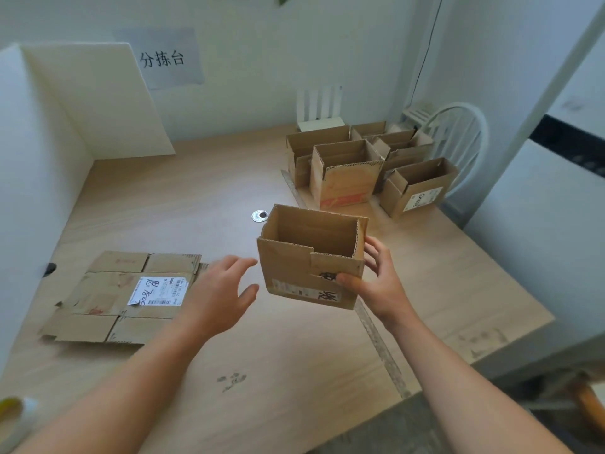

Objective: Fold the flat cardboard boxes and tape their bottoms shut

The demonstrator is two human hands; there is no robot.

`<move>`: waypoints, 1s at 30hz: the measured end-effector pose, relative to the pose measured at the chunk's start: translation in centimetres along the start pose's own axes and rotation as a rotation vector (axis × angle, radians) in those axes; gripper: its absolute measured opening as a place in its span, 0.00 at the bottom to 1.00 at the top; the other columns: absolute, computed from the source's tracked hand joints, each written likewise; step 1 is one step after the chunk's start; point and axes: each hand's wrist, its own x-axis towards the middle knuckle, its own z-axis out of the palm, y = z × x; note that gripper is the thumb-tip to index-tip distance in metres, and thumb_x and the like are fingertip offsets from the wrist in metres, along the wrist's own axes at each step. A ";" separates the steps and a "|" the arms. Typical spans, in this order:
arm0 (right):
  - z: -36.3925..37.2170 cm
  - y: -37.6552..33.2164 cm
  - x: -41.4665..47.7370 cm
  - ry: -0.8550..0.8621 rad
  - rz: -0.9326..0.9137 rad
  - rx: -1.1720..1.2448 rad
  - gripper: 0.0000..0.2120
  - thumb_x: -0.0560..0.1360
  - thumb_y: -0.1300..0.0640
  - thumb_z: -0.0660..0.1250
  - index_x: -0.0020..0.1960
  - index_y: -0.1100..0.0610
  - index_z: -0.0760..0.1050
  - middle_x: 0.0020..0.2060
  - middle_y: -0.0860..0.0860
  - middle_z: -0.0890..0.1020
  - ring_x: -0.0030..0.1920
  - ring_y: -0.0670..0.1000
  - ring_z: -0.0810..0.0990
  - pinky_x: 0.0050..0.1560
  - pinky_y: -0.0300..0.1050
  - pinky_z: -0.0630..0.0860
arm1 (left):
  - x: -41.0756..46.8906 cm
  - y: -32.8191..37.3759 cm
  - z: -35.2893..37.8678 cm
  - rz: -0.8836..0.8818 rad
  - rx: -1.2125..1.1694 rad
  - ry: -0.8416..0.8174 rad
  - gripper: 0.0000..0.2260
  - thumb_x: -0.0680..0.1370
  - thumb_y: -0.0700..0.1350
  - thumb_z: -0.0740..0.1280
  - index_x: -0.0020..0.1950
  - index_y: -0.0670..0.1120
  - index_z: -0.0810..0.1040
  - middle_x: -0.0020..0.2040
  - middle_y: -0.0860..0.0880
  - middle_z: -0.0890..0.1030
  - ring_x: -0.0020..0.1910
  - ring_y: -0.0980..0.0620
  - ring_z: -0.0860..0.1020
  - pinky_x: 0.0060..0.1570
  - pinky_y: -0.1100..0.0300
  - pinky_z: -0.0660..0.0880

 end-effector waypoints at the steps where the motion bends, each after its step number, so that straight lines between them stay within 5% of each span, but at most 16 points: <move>1: -0.2 -0.1 -0.3 0.013 -0.005 -0.007 0.43 0.63 0.41 0.82 0.70 0.33 0.62 0.64 0.33 0.73 0.64 0.34 0.72 0.53 0.35 0.74 | 0.3 0.2 -0.2 0.037 0.049 -0.011 0.20 0.78 0.49 0.69 0.70 0.48 0.74 0.63 0.50 0.77 0.62 0.46 0.75 0.58 0.50 0.74; 11: -4.6 0.0 1.1 0.126 0.033 -0.014 0.43 0.65 0.41 0.80 0.73 0.37 0.60 0.62 0.32 0.72 0.62 0.39 0.73 0.45 0.32 0.75 | 4.2 2.9 0.6 0.093 0.190 -0.093 0.21 0.80 0.53 0.64 0.73 0.52 0.70 0.67 0.51 0.74 0.66 0.48 0.70 0.63 0.54 0.68; 22: -12.1 4.8 13.8 0.028 0.078 -0.063 0.43 0.64 0.39 0.80 0.73 0.37 0.60 0.66 0.38 0.73 0.67 0.45 0.71 0.62 0.45 0.74 | 15.5 8.2 6.7 0.059 0.226 -0.126 0.20 0.80 0.53 0.64 0.72 0.51 0.71 0.65 0.51 0.76 0.64 0.47 0.72 0.61 0.54 0.68; 30: -15.1 8.3 24.2 -0.109 0.081 -0.124 0.42 0.65 0.46 0.81 0.71 0.39 0.61 0.66 0.40 0.72 0.65 0.41 0.70 0.59 0.34 0.68 | 22.1 9.9 11.2 -0.067 0.208 -0.176 0.20 0.80 0.52 0.65 0.72 0.51 0.72 0.63 0.50 0.77 0.62 0.46 0.73 0.59 0.54 0.70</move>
